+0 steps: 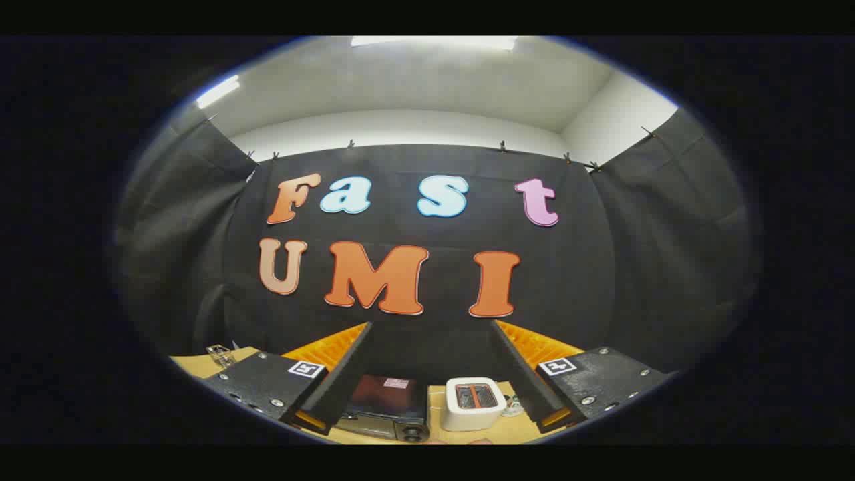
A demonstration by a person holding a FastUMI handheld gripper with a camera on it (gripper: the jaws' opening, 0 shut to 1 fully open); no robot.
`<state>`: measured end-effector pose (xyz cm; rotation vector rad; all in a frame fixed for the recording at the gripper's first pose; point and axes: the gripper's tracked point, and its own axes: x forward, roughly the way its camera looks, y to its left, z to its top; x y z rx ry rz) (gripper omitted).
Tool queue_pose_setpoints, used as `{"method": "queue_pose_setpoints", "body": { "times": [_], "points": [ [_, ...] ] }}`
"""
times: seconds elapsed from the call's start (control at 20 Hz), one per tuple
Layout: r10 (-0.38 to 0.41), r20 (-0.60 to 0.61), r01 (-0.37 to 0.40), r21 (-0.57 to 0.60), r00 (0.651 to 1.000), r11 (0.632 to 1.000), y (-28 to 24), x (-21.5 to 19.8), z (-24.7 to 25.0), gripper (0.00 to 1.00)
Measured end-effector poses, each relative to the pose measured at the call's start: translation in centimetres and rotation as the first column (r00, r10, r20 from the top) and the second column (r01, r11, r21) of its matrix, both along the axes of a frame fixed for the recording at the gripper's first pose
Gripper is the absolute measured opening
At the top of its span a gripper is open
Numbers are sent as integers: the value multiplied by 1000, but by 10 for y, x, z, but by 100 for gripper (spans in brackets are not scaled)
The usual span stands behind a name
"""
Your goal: Open the toaster oven, put the food inside, and close the toaster oven door.
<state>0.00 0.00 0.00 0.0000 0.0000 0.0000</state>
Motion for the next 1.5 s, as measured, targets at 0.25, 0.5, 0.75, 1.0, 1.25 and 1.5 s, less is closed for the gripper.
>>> {"method": "queue_pose_setpoints", "body": {
  "times": [0.25,0.5,0.75,1.0,1.25,1.5],
  "points": [
    [-10,-13,9,-28,1000,1000,3,-3,1,100],
    [-11,-35,10,-27,999,1000,5,-5,-1,100],
    [-18,-52,17,-18,998,1000,4,-5,-4,100],
    [2,-71,-4,-21,997,1000,6,-4,-9,100],
    [22,-120,-25,-22,992,999,28,3,-42,100],
    [105,-297,-92,56,949,994,80,13,-125,100]
  ]
}}
